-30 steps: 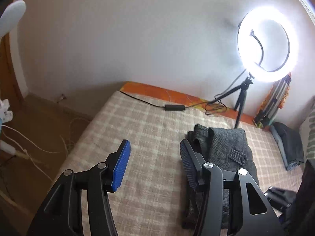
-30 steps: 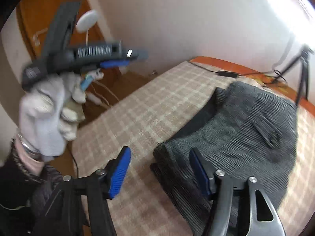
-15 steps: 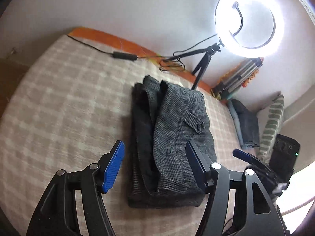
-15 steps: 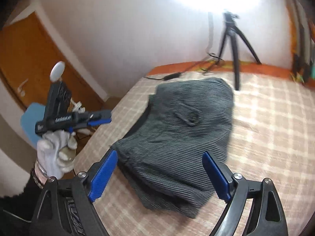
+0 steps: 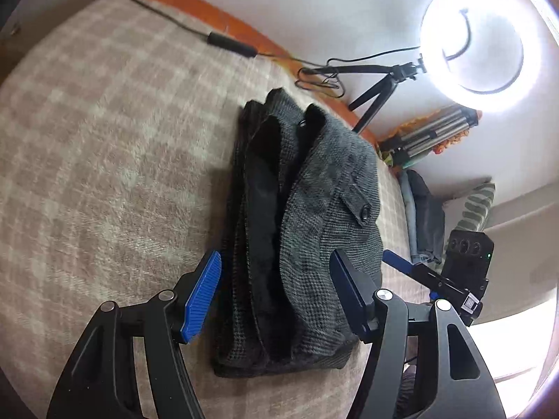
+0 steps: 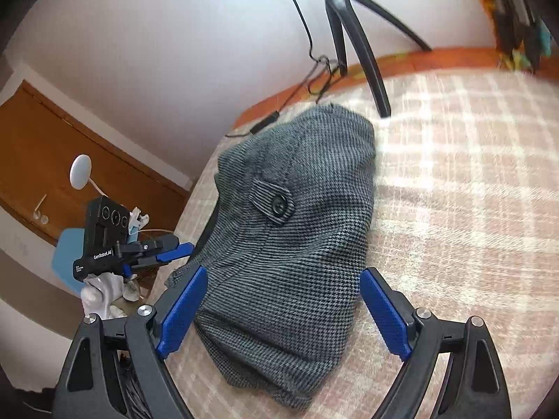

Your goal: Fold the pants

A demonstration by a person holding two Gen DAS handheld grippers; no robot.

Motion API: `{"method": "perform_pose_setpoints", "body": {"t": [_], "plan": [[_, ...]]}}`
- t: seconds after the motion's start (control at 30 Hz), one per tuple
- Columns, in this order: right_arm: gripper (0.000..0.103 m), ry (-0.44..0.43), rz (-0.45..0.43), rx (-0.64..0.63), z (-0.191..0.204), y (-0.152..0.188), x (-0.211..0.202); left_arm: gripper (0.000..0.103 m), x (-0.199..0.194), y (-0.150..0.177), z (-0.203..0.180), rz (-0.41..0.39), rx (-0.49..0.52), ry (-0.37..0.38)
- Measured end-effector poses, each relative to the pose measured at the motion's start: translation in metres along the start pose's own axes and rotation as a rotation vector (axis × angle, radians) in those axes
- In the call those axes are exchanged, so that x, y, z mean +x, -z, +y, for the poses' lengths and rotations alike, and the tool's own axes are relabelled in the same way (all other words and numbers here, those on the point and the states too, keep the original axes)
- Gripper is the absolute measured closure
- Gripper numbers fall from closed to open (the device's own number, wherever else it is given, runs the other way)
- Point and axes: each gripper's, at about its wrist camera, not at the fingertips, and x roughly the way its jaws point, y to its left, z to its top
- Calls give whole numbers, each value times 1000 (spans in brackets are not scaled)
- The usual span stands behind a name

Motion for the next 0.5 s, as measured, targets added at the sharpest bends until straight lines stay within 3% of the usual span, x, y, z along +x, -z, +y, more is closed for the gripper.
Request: {"method": "perform_pose_setpoints", "body": {"t": [0.23,0.5], "plan": [[14,-35,36,47,-18,-7,17,39,23,-6,14,57,-58,14],[17,-104,90,56,-31,-10,34,33,41,-11,5,80,-39,69]]}}
